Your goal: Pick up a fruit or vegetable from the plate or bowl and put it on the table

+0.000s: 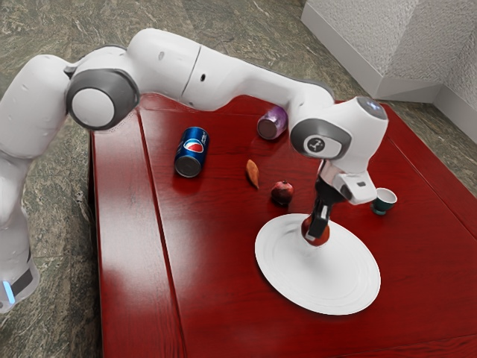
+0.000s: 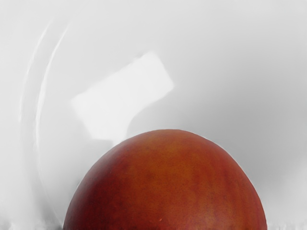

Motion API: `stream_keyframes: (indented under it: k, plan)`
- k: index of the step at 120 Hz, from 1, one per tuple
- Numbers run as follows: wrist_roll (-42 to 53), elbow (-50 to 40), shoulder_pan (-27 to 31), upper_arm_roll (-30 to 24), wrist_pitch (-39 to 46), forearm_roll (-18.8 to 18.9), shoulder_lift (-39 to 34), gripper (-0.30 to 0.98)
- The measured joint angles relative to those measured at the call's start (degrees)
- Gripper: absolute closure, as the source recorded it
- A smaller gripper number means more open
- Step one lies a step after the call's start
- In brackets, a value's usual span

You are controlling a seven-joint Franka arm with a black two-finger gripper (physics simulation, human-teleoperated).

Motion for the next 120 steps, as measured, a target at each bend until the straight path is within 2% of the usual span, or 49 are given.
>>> stream_keyframes:
  k: [10,18,28,37,73,99,109,120]
  plan:
    - [-0.2,3.5,1.6,0.4,0.0,3.4,-3.7,0.48]
    - [-0.2,7.3,6.4,0.7,-0.7,5.7,-4.7,0.47]
    - [0.3,11.3,13.9,0.7,-1.3,7.4,-2.1,0.45]
    - [0.7,13.5,17.4,0.8,-1.8,7.7,2.2,0.47]
    - [2.1,15.2,20.5,0.4,-2.5,7.9,8.0,0.48]
    - [2.8,15.4,21.4,0.3,-2.7,8.0,8.7,0.48]
    - [3.1,15.4,21.5,0.5,-2.8,7.8,8.8,0.27]
    - [3.5,15.5,21.5,0.4,-3.0,7.5,8.9,0.14]
